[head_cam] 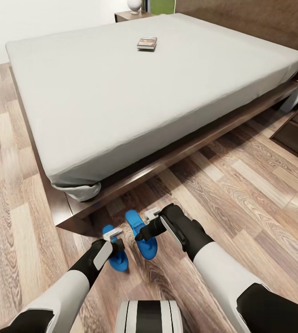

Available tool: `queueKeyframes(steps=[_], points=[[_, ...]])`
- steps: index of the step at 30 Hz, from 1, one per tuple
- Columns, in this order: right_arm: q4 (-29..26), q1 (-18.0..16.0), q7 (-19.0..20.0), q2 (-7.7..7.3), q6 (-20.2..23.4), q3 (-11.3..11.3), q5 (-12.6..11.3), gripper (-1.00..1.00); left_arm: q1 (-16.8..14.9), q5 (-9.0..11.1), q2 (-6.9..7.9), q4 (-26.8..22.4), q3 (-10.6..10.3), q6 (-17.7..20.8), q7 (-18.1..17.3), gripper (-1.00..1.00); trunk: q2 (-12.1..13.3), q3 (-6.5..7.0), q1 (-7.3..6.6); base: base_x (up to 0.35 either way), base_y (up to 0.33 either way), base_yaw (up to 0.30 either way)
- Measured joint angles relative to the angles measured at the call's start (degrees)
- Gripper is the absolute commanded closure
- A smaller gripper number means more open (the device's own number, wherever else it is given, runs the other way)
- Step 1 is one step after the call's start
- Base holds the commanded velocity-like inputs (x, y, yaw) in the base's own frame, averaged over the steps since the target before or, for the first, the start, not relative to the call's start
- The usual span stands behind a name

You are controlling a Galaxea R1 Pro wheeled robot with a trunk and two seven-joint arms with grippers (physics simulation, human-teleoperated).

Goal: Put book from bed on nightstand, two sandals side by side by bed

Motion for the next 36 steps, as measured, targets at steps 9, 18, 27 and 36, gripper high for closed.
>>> queueKeyframes(steps=[9, 18, 27, 36], points=[[0.0, 0.0, 0.0, 0.0, 0.0, 0.0, -0.1, 1.0, 0.2, -0.2, 0.04, 0.2, 0.4, -3.5, 0.1, -1.0, 0.0, 0.0, 0.0, 0.0, 0.0, 0.0], [-0.2, 0.4, -0.4, -0.07, -0.9, 0.0, -0.1, 1.0, 5.9, 0.0, 0.12, -7.9, 0.1, -2.5, -0.1, -1.0, 0.0, 0.0, 0.0, 0.0, 0.0, 0.0], [0.4, 0.6, -0.7, -0.72, -4.0, 0.1, -0.1, 1.0, 25.2, -0.3, 2.38, -37.4, 0.4, 8.1, 1.4, -1.0, 0.0, 0.0, 0.0, 0.0, 0.0, 0.166], [0.7, 0.6, -0.9, -1.12, -4.4, -0.6, 0.0, 1.0, 27.6, -0.1, 3.44, -42.7, 3.8, 13.9, 1.5, -1.0, 0.0, -0.68, 0.08, 0.0, 0.0, 0.25]])
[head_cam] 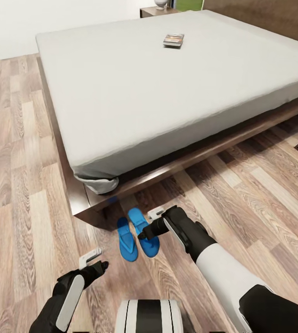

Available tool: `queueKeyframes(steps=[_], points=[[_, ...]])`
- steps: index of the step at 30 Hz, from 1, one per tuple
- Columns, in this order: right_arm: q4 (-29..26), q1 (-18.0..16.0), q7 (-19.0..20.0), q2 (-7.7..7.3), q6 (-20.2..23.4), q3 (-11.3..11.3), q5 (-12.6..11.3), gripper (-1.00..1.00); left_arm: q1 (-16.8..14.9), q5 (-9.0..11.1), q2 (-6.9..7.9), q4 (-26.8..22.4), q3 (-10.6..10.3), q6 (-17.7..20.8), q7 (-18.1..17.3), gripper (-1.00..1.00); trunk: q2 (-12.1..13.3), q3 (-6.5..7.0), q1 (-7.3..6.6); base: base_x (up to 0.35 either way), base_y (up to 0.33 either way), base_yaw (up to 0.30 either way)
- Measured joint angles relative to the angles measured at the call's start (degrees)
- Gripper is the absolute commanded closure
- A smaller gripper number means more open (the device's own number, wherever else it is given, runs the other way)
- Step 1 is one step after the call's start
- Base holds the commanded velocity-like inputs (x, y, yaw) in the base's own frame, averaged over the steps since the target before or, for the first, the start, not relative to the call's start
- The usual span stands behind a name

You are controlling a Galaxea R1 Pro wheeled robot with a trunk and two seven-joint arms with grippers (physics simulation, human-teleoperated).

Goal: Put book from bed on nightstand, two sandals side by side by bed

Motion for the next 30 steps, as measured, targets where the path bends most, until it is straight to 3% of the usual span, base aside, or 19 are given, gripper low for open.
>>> queueKeyframes(steps=[3, 7, 10, 30], points=[[0.0, 0.0, -1.5, -0.09, -1.1, -0.8, -0.1, 1.0, 0.2, -0.1, 0.09, -0.5, 2.1, 2.0, -0.2, -1.0, 0.0, -0.67, 0.08, 0.0, 0.0, 0.084], [0.0, 0.0, -6.4, 0.11, -3.2, -1.4, -0.3, 1.0, 0.3, -0.1, 0.13, -0.7, 3.3, 3.0, -0.5, -1.0, -0.1, -1.57, 0.18, 0.0, 0.0, 0.029], [0.0, 0.0, -7.9, 0.1, -3.7, -1.6, -0.6, 1.0, 0.3, -0.1, 0.13, -0.6, 3.6, 3.1, -0.6, -1.0, -0.1, -2.23, 0.26, 0.0, 0.0, 0.009], [0.0, 0.0, -9.2, 0.19, -3.8, -1.8, -0.8, 1.0, 0.3, 0.1, 0.14, -0.7, 3.9, 3.4, -0.6, -1.0, -0.4, -6.67, 0.77, 0.0, 0.0, 0.001]])
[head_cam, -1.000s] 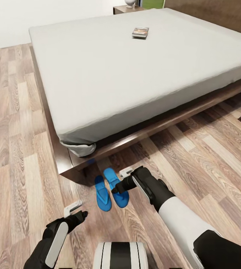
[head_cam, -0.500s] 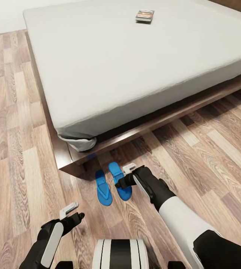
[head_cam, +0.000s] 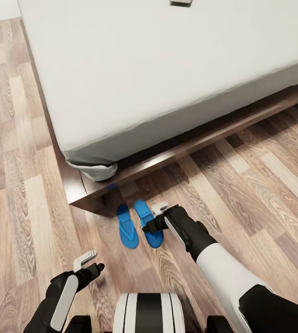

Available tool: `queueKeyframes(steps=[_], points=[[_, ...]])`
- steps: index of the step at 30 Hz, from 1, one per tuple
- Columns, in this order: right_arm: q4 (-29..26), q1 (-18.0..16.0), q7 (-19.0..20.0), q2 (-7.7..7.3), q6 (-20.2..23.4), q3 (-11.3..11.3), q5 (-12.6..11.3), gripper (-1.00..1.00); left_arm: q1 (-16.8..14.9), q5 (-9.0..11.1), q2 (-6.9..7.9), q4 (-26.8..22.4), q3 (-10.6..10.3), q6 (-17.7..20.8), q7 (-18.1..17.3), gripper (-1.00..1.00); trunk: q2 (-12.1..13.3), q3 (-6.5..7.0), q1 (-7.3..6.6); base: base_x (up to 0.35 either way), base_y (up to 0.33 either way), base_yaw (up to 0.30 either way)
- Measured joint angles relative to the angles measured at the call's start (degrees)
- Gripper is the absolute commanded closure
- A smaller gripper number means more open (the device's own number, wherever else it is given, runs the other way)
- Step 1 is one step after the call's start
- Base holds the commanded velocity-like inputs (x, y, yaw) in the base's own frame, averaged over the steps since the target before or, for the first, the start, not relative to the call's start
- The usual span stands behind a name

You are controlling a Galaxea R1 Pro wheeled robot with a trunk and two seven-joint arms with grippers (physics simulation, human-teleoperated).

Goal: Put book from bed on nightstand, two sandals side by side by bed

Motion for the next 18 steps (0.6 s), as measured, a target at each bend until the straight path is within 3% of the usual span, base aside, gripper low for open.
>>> queueKeyframes(steps=[12, 18], points=[[0.0, 0.0, -0.1, 0.0, 0.0, 0.1, 0.0, 1.0, 0.1, -0.3, 0.0, 0.4, -0.7, -0.4, 0.1, -1.0, 0.0, -0.23, 0.01, 0.043, 0.03, 0.0], [0.0, 0.0, -0.1, 0.0, 0.0, 0.1, 0.0, 1.0, 0.0, -0.1, 0.0, 0.3, 0.4, 0.0, 0.2, -1.0, 0.0, -0.44, 0.05, 0.017, 0.011, 0.0]])
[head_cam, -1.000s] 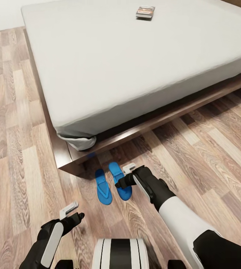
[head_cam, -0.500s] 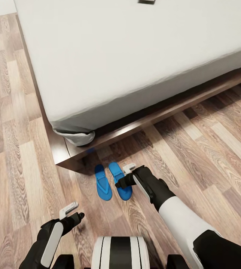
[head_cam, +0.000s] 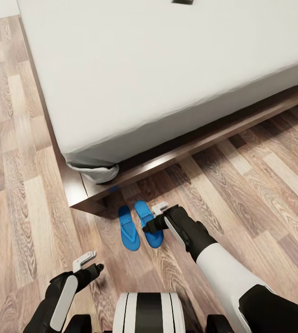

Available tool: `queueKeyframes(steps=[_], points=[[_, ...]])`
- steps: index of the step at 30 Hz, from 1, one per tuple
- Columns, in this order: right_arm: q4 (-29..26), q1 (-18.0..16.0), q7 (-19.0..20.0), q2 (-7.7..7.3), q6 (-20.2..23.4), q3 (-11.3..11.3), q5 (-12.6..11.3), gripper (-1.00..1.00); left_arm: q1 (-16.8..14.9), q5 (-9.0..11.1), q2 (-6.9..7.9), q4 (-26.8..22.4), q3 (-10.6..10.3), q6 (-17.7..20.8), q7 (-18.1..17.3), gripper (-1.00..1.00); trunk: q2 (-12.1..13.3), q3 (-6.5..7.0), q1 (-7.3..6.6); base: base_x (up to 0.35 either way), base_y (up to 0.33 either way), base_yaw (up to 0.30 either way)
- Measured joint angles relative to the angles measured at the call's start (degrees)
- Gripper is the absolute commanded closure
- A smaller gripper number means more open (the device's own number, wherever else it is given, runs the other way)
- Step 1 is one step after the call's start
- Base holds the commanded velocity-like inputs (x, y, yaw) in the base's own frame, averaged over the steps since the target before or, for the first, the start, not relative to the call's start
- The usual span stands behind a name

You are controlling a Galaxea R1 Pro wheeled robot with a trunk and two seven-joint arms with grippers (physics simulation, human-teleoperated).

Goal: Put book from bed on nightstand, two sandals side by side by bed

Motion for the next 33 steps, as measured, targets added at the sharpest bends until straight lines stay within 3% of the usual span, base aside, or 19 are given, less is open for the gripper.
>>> queueKeyframes(steps=[8, 28, 33], points=[[0.0, 0.0, 0.0, 0.0, 0.0, 0.0, 0.0, 1.0, 0.0, 0.2, -0.08, -0.7, 0.9, 0.4, 0.2, -1.0, -0.1, -1.77, 0.21, 0.001, 0.001, 0.0], [0.0, 0.0, 0.1, -0.09, -0.1, 0.0, 0.0, 1.0, 0.2, 0.0, 0.02, 0.6, 0.9, 0.3, -0.2, -1.0, -0.1, -1.78, 0.2, 0.051, 0.014, 0.0], [0.0, 0.1, 0.1, -0.16, -0.1, 0.0, 0.0, 1.0, 0.1, 0.2, -0.06, 0.4, 1.1, 1.5, 0.0, -1.0, -0.2, -2.88, 0.34, 0.001, 0.0, 0.0]])
